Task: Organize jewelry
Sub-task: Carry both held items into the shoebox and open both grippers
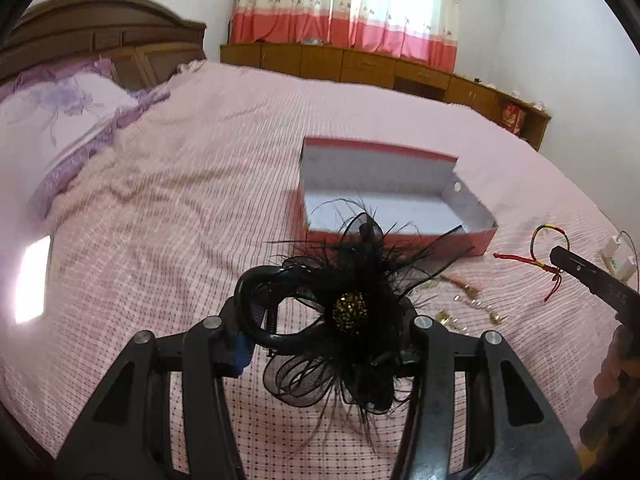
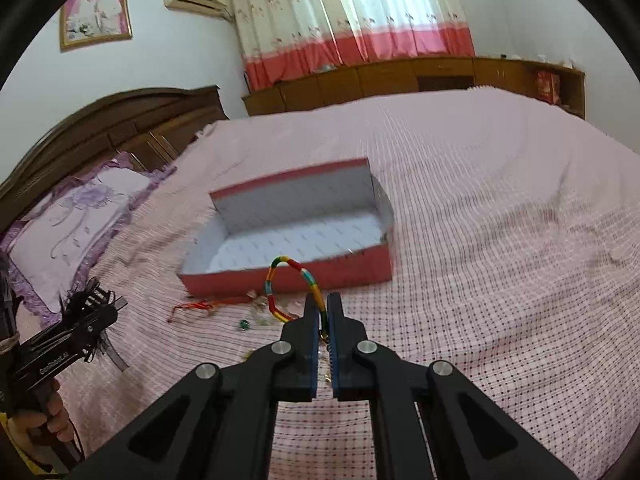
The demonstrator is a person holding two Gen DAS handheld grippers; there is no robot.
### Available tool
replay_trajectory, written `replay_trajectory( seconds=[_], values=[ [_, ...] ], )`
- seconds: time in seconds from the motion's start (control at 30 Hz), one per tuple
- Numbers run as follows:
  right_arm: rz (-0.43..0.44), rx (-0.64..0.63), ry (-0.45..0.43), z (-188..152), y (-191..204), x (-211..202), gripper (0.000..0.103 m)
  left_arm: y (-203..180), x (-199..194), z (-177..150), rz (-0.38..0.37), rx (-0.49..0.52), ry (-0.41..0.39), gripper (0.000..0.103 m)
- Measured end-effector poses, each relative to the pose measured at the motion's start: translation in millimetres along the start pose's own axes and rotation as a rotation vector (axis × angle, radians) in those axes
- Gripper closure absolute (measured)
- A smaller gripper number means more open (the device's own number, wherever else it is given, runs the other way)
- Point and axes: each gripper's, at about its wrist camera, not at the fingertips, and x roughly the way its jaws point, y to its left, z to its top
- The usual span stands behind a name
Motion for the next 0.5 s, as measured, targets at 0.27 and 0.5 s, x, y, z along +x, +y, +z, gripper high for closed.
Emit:
replay_trajectory(
  seconds=[0.27,0.5],
  values=[
    [0.029,-0.002,-0.039,22.0,11.9,-8.9,0.098,-11.7,-1.4,23.8,-0.017,0.031,-0.057,0.06],
    [0.035,-0.023,-0.043,49.1,19.2,14.2,0.098,-19.7,20.6,53.4,-0.026,0.047,-0.086,0.06]
  ],
)
